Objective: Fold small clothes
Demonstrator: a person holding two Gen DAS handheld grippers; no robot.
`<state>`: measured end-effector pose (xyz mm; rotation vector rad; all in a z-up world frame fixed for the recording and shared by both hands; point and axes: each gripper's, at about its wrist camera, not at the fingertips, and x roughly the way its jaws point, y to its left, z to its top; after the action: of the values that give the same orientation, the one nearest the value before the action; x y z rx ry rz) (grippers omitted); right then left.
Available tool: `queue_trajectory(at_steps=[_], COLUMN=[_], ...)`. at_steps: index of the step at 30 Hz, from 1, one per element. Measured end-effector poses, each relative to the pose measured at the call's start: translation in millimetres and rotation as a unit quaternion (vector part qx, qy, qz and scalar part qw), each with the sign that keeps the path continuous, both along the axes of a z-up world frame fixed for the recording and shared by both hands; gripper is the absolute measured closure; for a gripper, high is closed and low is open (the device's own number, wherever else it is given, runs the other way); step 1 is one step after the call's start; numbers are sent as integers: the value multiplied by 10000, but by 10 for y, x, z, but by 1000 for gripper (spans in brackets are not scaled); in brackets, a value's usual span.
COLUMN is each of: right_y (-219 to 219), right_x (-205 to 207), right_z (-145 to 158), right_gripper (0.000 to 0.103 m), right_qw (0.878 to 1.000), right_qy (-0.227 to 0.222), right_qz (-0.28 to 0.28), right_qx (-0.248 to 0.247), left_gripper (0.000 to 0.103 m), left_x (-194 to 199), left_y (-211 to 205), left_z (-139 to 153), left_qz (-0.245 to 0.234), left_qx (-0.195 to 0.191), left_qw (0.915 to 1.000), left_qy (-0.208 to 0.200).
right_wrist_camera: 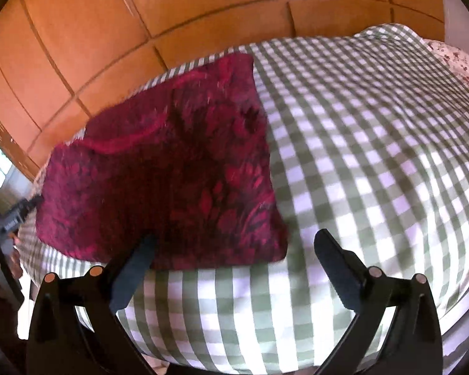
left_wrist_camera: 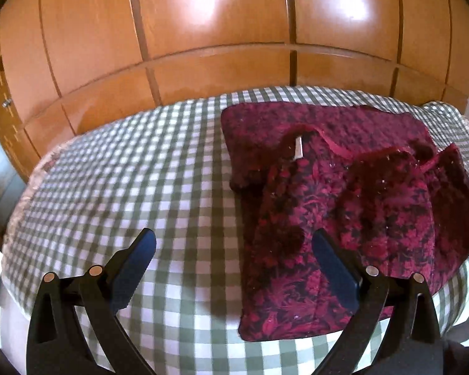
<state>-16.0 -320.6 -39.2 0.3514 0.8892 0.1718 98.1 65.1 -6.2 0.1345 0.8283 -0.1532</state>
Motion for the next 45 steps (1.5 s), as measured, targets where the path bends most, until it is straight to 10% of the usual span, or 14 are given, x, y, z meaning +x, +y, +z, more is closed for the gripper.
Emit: queue_trajectory(at_steps=[8, 10, 14, 35, 40, 45], right_y=[157, 149, 54, -31, -32, 156], right_x=[309, 298, 215, -775, -696, -567], right_z=[-161, -120, -55, -31, 83, 387], right_gripper=[41, 68, 83, 89, 49, 46], right_qw=[9992, 9991, 9992, 9918, 9963, 9965], right_qy=[216, 198, 207, 827, 598, -100], right_qz=[338, 333, 328, 898, 595, 558], right_qx=[-95, -172, -37, 385, 136, -616], left_gripper=[72, 82, 90, 88, 54, 46], left_x=[110, 68, -56, -1222, -1148, -1075], left_y=[104, 168, 231, 662, 713, 630], left_z=[-416, -462, -426, -351, -158, 117], left_qz=[-357, -350, -388, -462, -175, -212], left_qx=[-1324, -1653, -1905, -2447, -2000, -1279], left_qw=[9827, 9767, 9723, 9510, 9702, 9895], left_qy=[1244, 1323, 1294, 1832, 1359, 636])
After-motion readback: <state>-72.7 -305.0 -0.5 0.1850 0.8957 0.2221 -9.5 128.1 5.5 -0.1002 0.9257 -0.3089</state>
